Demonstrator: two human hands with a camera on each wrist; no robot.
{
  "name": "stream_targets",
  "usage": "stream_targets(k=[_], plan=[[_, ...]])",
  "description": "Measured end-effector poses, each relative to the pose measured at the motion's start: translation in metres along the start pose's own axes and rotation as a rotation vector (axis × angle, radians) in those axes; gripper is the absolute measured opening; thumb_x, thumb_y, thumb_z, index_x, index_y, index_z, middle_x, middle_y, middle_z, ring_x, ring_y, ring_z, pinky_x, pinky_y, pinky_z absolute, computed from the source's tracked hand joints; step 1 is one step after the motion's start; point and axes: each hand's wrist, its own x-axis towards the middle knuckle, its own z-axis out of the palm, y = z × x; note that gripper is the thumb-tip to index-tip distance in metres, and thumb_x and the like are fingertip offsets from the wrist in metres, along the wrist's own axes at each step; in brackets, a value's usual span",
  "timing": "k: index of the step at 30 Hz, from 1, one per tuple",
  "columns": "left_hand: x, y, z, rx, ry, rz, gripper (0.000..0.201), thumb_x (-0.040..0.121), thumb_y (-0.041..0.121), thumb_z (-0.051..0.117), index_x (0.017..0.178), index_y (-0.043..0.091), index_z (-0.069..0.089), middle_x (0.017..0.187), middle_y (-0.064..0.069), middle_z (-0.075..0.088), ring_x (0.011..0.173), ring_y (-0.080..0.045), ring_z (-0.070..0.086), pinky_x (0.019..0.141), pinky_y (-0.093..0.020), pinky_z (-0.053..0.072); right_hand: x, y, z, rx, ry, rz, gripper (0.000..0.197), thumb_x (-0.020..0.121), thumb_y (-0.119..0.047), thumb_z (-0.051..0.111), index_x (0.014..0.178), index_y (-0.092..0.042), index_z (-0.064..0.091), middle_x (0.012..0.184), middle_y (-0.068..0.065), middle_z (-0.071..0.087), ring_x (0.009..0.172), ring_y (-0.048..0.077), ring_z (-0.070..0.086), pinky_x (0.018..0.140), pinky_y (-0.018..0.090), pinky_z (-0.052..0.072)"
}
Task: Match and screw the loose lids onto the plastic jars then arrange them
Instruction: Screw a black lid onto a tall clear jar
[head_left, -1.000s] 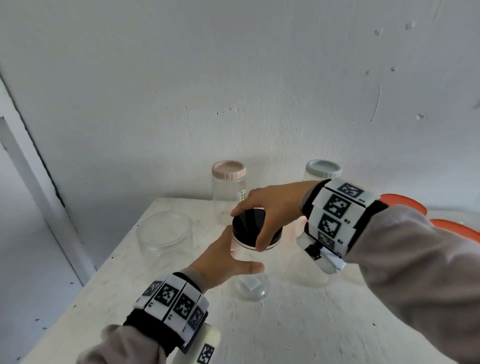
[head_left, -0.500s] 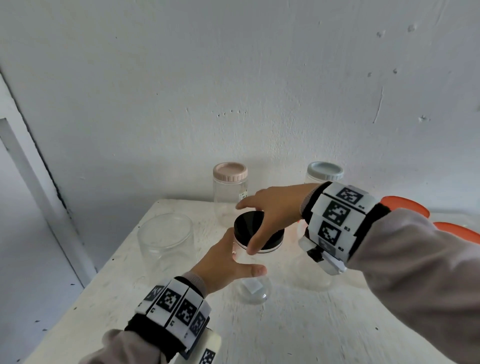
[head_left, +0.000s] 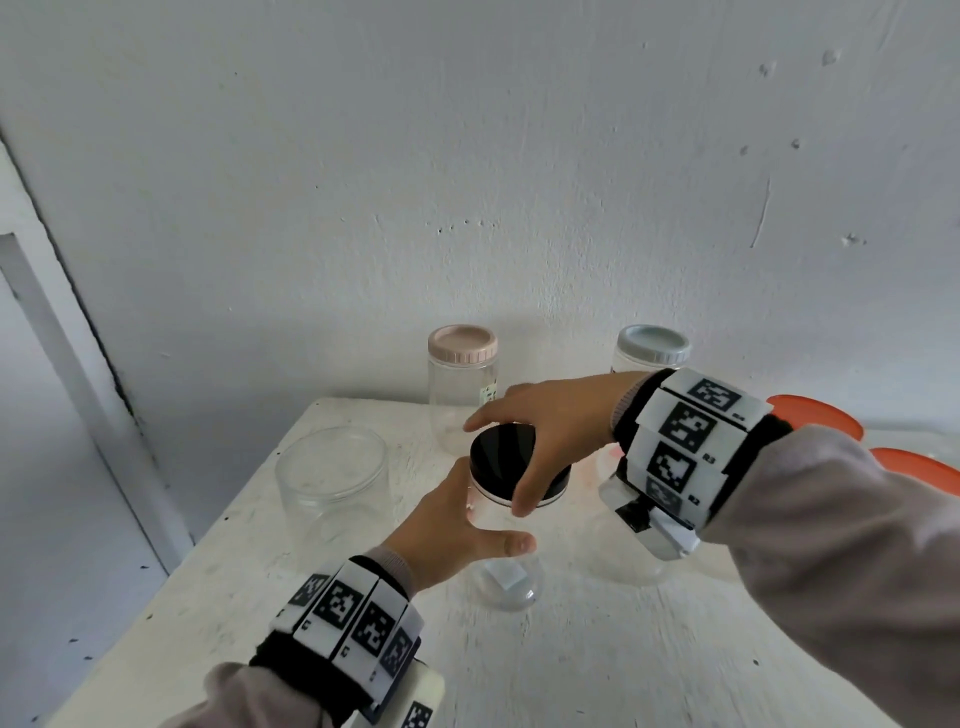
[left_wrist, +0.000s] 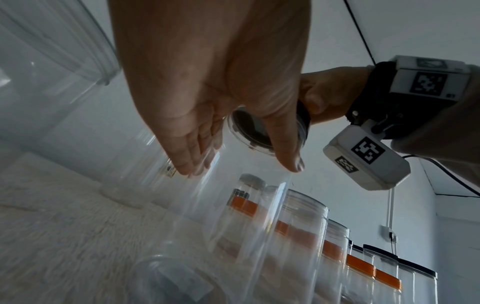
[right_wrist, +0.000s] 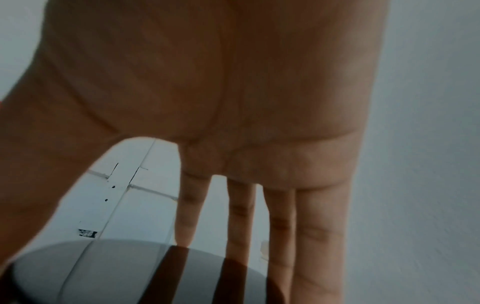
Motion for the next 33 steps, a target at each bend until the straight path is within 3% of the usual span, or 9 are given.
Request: stream_targets(k=[3, 9, 14, 17, 20, 25, 27, 30, 33], plan=[[-0.0004, -0.0001, 0.0006, 0.007, 0.005, -0.001, 0.098, 0.066, 0.044, 0.083, 0.144, 0.031, 0.026, 0.142, 0.013, 0.044, 0.133, -0.012, 0.039, 0.113, -0.041, 0.033, 0.0006, 0.0015, -0.0004, 0.011, 0.045, -0.043, 0.079, 0.064, -0.054, 0.078, 0.133, -0.048, 0.040, 0.125, -0.018, 0.042, 0.118, 0.010, 0.042, 0.090, 0.031, 0.043], [-0.0015, 0.0002, 0.0015, -0.022, -0.007, 0.016, 0.095, 0.067, 0.040, 0.083, 0.143, 0.034, 0.027, 0.140, 0.015, 0.046, 0.133, -0.010, 0.039, 0.113, -0.041, 0.032, 0.0066, 0.0004, 0.0059, 0.006, 0.104, 0.036, 0.072, 0.054, -0.077, 0.068, 0.116, -0.048, 0.045, 0.103, -0.017, 0.048, 0.097, 0.015, 0.060, 0.077, 0.031, 0.052], [-0.0002, 0.0004, 0.0008, -0.004, -0.006, 0.015, 0.093, 0.068, 0.040, 0.083, 0.141, 0.037, 0.025, 0.140, 0.016, 0.043, 0.132, -0.009, 0.039, 0.111, -0.033, 0.033, 0.0032, 0.0027, 0.0022, 0.010, 0.039, -0.012, 0.082, 0.063, -0.062, 0.075, 0.134, -0.047, 0.036, 0.119, -0.017, 0.042, 0.110, 0.009, 0.042, 0.087, 0.032, 0.043], [-0.0004, 0.0001, 0.0010, 0.008, 0.002, 0.009, 0.094, 0.067, 0.041, 0.082, 0.142, 0.036, 0.025, 0.141, 0.016, 0.042, 0.132, -0.009, 0.038, 0.113, -0.036, 0.032, -0.0004, 0.0045, -0.0003, 0.030, 0.038, -0.043, 0.081, 0.065, -0.053, 0.078, 0.135, -0.047, 0.037, 0.131, -0.018, 0.041, 0.119, 0.009, 0.039, 0.095, 0.033, 0.042], [-0.0011, -0.0009, 0.0015, 0.003, 0.011, 0.010, 0.096, 0.067, 0.041, 0.083, 0.144, 0.035, 0.025, 0.141, 0.017, 0.043, 0.133, -0.010, 0.038, 0.113, -0.038, 0.032, 0.0009, 0.0044, 0.0006, 0.019, 0.074, -0.042, 0.080, 0.061, -0.061, 0.077, 0.132, -0.048, 0.042, 0.128, -0.018, 0.044, 0.117, 0.009, 0.043, 0.096, 0.035, 0.044], [-0.0011, 0.0008, 0.0012, -0.013, -0.019, 0.019, 0.094, 0.068, 0.039, 0.083, 0.143, 0.034, 0.027, 0.139, 0.017, 0.046, 0.132, -0.008, 0.039, 0.111, -0.034, 0.032, 0.0052, 0.0027, 0.0062, 0.006, 0.118, 0.023, 0.077, 0.051, -0.079, 0.067, 0.117, -0.045, 0.047, 0.102, -0.017, 0.050, 0.095, 0.015, 0.062, 0.077, 0.033, 0.053], [-0.0011, 0.0019, 0.0010, -0.015, -0.026, 0.019, 0.094, 0.069, 0.035, 0.083, 0.144, 0.034, 0.026, 0.139, 0.017, 0.046, 0.132, -0.005, 0.039, 0.111, -0.031, 0.032, 0.0053, 0.0023, 0.0086, -0.008, 0.124, 0.035, 0.078, 0.050, -0.083, 0.062, 0.115, -0.044, 0.046, 0.098, -0.018, 0.048, 0.094, 0.015, 0.062, 0.077, 0.034, 0.052], [-0.0012, 0.0019, 0.0005, -0.021, -0.032, 0.013, 0.094, 0.071, 0.031, 0.083, 0.144, 0.034, 0.025, 0.140, 0.017, 0.045, 0.132, -0.005, 0.039, 0.110, -0.030, 0.032, 0.0033, 0.0016, 0.0076, -0.025, 0.097, 0.025, 0.082, 0.056, -0.080, 0.064, 0.126, -0.044, 0.042, 0.106, -0.016, 0.046, 0.102, 0.012, 0.054, 0.082, 0.033, 0.049], [-0.0014, 0.0010, 0.0004, -0.007, -0.018, -0.002, 0.095, 0.070, 0.033, 0.083, 0.144, 0.033, 0.025, 0.140, 0.015, 0.044, 0.131, -0.008, 0.039, 0.110, -0.030, 0.032, 0.0008, 0.0005, 0.0028, -0.056, 0.029, -0.025, 0.086, 0.064, -0.064, 0.073, 0.138, -0.044, 0.034, 0.121, -0.015, 0.040, 0.114, 0.011, 0.042, 0.090, 0.034, 0.044]])
